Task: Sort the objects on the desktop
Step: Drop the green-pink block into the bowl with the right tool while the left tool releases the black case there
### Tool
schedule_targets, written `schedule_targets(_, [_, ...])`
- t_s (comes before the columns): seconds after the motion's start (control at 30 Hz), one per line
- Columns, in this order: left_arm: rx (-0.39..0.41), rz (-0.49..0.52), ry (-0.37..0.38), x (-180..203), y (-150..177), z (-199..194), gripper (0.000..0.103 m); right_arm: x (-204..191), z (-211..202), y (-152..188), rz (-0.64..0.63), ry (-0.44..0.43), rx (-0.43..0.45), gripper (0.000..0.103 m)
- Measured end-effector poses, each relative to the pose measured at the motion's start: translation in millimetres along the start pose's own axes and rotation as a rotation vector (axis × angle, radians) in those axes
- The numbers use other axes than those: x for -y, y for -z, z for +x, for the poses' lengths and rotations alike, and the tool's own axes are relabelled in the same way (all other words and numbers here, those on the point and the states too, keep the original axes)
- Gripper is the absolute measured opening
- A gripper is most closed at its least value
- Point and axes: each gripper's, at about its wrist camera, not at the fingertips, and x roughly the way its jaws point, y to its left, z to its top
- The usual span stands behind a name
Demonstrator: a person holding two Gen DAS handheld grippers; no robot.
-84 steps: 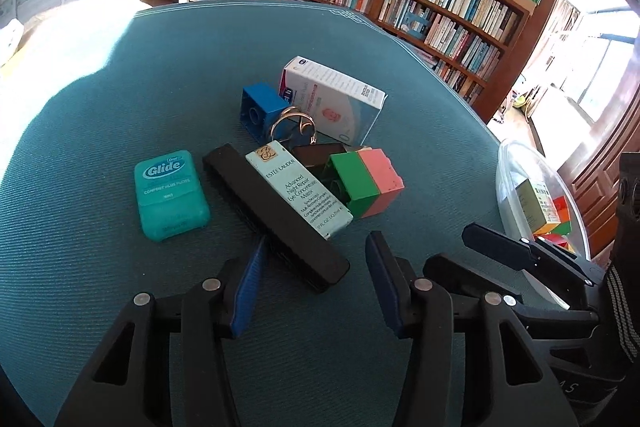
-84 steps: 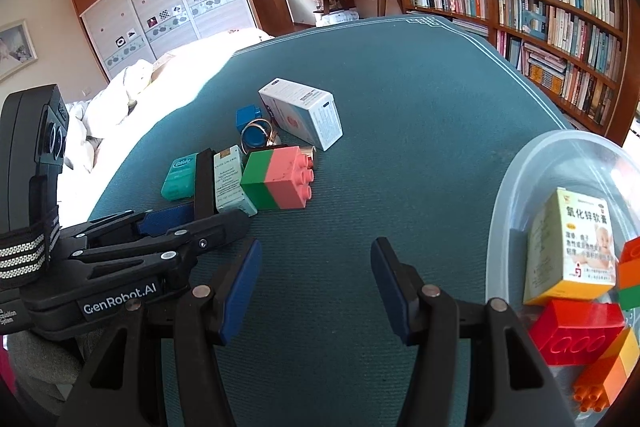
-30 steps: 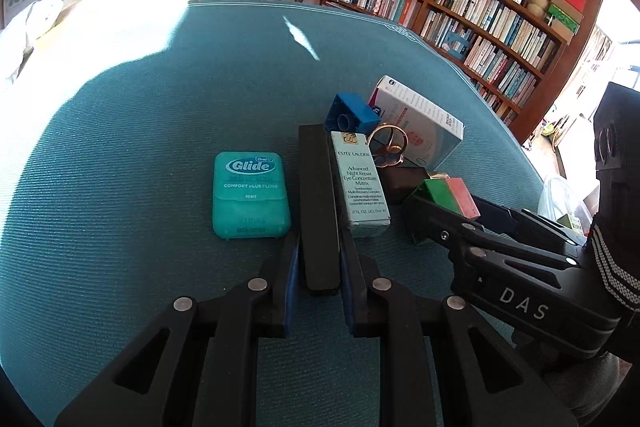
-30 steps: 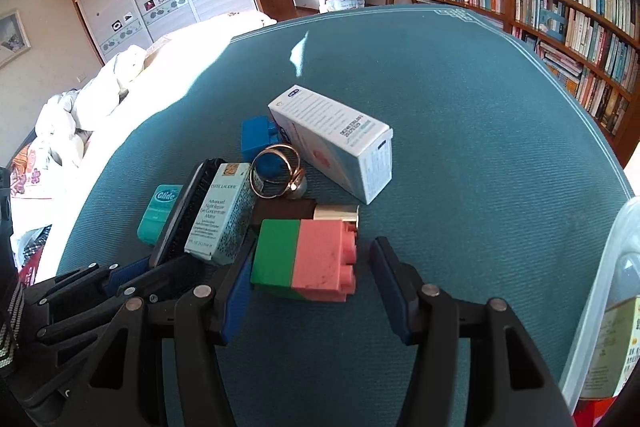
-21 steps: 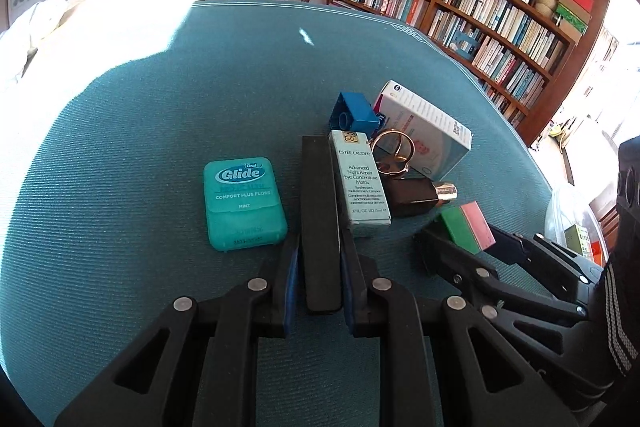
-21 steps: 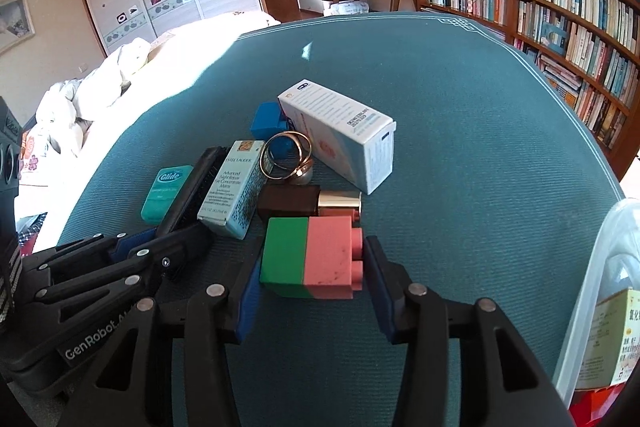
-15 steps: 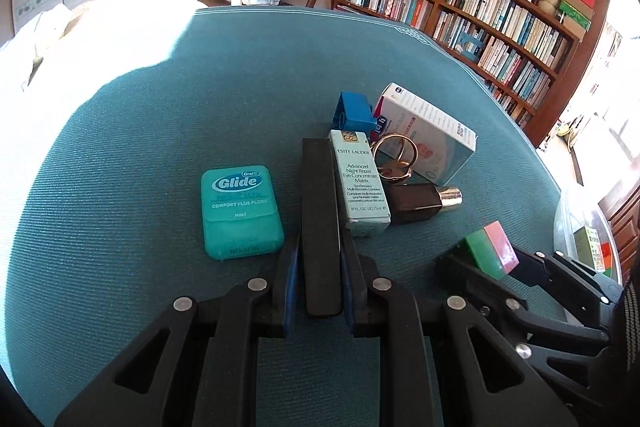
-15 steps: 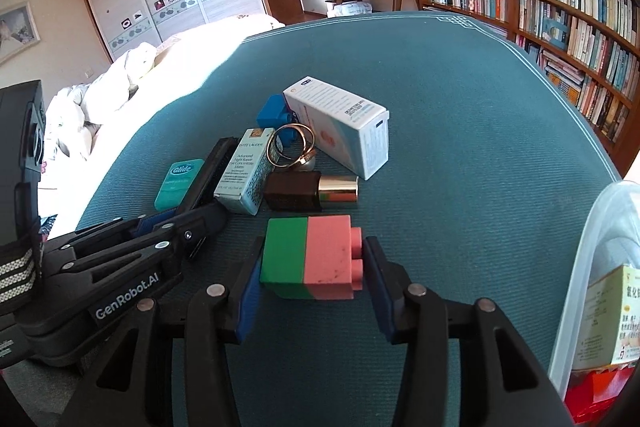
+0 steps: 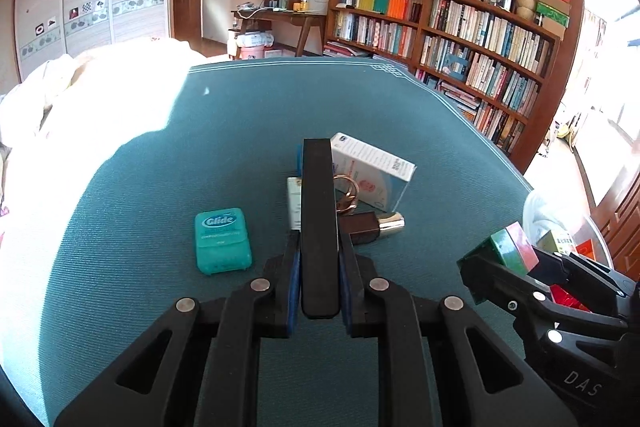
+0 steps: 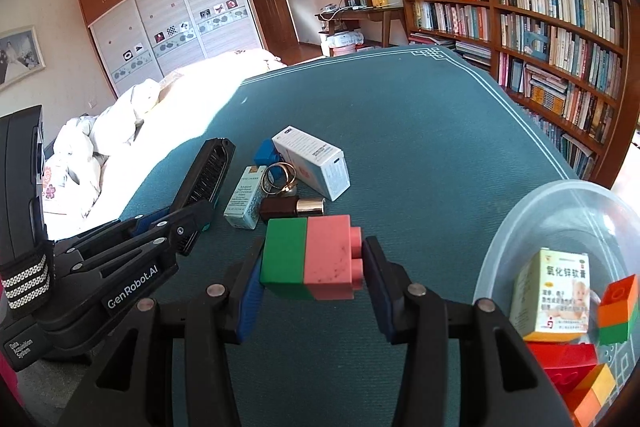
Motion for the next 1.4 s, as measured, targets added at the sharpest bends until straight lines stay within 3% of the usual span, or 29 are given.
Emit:
schedule_targets(0.6, [-0.007, 0.187, 0.214, 113, 4, -4, 0.018, 91, -79, 10, 0.159, 0.178, 0.131, 0.051])
schedule_targets(0.93, [-0.059, 0.252, 0.385, 166, 7, 1, 0.018, 138, -95, 15, 0.261, 0.279, 0.144, 0.051])
schedule_targets(1.07, [-0.114, 0.238, 0.456, 181, 9, 8, 0.018, 147, -98, 21, 0.286, 0.317, 0.136, 0.051])
schedule_targets(1.2, [-0.149, 0.210, 0.500, 190, 12, 12, 0.027, 159, -98, 28, 0.324, 0.331, 0.124, 0.057])
schedule_targets(1.33, [-0.131, 0.193, 0.487, 187, 12, 10, 0.042, 164, -102, 29, 0.340, 0.343, 0.137, 0.067])
schedule_targets(1.4, [-0.127, 0.176, 0.474, 182, 11, 11, 0.043, 163, -103, 28, 0.336, 0.344, 0.144, 0.068])
